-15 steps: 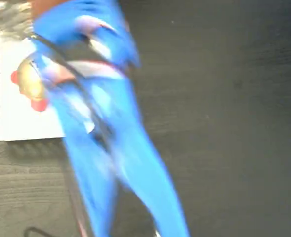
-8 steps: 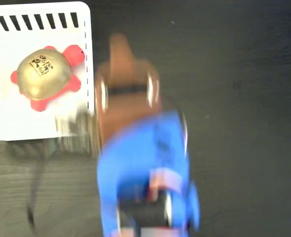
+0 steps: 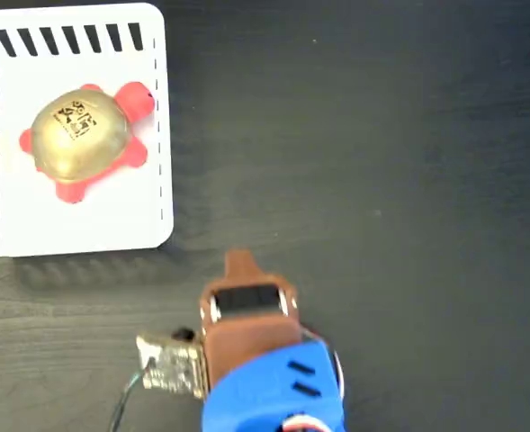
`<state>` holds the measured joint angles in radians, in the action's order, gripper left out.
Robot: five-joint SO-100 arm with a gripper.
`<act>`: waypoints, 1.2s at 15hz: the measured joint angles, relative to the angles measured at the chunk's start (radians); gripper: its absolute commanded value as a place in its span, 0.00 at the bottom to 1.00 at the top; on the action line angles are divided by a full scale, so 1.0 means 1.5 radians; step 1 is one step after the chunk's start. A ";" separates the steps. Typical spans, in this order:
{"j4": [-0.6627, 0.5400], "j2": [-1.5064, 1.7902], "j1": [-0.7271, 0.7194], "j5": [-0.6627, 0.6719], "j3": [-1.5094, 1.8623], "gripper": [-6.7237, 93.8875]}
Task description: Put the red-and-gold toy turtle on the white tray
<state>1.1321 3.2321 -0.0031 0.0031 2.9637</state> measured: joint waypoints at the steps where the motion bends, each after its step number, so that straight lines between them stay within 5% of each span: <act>1: 0.022 0.002 0.000 0.000 0.000 0.07; 4: 0.088 0.011 0.000 -0.020 -0.001 0.07; 18: 0.093 0.011 0.000 -0.021 -0.001 0.07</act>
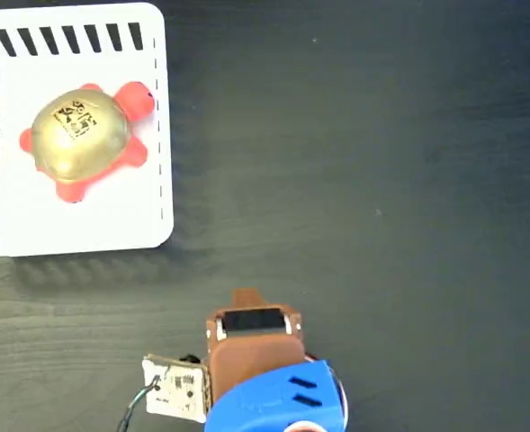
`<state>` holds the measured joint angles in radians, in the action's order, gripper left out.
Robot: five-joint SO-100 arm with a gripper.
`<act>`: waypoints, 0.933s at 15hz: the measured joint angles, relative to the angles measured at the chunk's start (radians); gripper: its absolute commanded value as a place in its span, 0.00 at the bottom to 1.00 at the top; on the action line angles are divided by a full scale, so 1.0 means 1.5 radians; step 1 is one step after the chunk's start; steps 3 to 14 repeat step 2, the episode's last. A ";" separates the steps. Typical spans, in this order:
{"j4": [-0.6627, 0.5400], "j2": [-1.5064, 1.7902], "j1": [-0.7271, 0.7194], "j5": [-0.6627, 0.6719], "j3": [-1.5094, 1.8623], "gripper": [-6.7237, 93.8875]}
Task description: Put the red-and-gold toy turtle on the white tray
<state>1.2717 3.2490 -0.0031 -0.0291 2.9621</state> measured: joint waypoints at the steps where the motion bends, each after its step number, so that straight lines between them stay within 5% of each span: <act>1: 0.000 0.000 0.000 0.000 0.000 0.07; 14: 0.000 0.000 0.000 0.000 0.000 0.07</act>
